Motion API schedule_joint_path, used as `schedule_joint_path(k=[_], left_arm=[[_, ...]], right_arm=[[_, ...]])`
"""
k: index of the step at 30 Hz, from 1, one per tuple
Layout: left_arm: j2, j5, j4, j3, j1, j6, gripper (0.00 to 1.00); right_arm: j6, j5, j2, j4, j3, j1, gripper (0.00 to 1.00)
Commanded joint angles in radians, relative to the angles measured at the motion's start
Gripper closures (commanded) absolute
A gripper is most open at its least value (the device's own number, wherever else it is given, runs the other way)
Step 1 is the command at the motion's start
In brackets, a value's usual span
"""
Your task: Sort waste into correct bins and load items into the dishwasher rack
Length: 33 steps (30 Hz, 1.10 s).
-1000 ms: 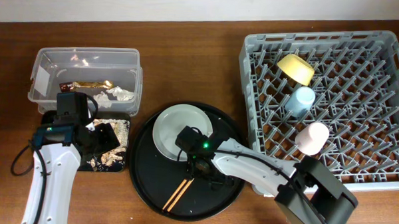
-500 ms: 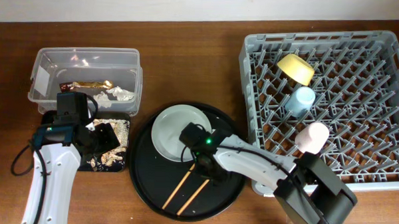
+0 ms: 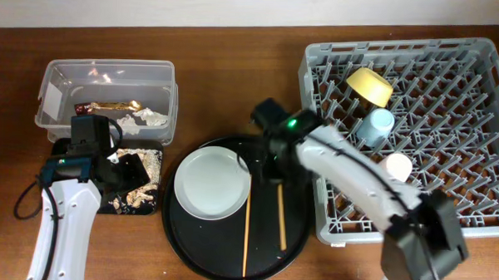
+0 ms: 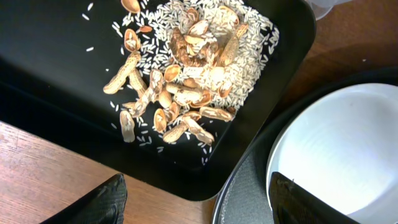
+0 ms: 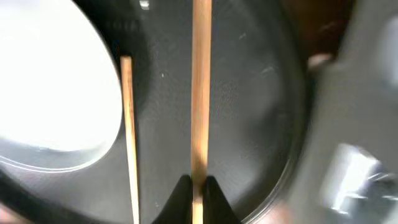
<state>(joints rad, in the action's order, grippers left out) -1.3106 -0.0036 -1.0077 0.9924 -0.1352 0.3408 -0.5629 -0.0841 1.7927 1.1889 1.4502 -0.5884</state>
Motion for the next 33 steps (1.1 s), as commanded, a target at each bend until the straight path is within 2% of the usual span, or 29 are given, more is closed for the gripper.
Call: schedule_joint_path(k=[1,3,6,9,11,12,13,14,19,23,25,29,33], left_arm=[[0.012,0.008,0.0,0.002,-0.005,0.006,0.27],[0.012,0.008,0.0,0.002,-0.005,0.006,0.27],[0.012,0.008,0.0,0.002,-0.005,0.006,0.27],[0.012,0.008,0.0,0.002,-0.005,0.006,0.27],[0.012,0.008,0.0,0.002,-0.005,0.006,0.27],[0.012,0.008,0.0,0.002,-0.005,0.006,0.27],[0.012,0.008,0.0,0.002,-0.005,0.006,0.27],[0.012,0.008,0.0,0.002,-0.005,0.006,0.27],[0.012,0.008,0.0,0.002,-0.005,0.006,0.28],[0.012,0.008,0.0,0.002,-0.005,0.006,0.27],[0.012,0.008,0.0,0.002,-0.005,0.006,0.27],[0.012,0.008,0.0,0.002,-0.005,0.006,0.27],[0.012,0.008,-0.001,0.002,-0.005,0.006,0.27]], right_arm=[[0.203,0.062,-0.059,0.111,0.176,0.108,0.96],[0.279,0.074,-0.059,0.151,0.243,0.219,0.96],[0.342,0.069,-0.037,0.154,0.241,0.323,0.96],[0.468,0.07,0.004,0.145,0.239,0.367,0.96],[0.481,0.07,0.032,0.126,0.238,0.373,0.96],[0.481,0.07,0.047,0.114,0.237,0.374,0.89],[0.481,0.07,0.055,0.107,0.237,0.374,0.62],[0.481,0.07,0.056,0.09,0.237,0.374,0.53],[0.462,0.061,0.016,0.106,0.238,0.37,0.5],[0.396,0.004,-0.066,0.106,0.238,0.317,0.5],[0.388,-0.018,-0.074,0.109,0.238,0.247,0.5],[0.26,-0.008,-0.029,0.104,0.228,0.041,0.48],[0.117,0.004,-0.013,0.004,0.073,-0.061,0.47]])
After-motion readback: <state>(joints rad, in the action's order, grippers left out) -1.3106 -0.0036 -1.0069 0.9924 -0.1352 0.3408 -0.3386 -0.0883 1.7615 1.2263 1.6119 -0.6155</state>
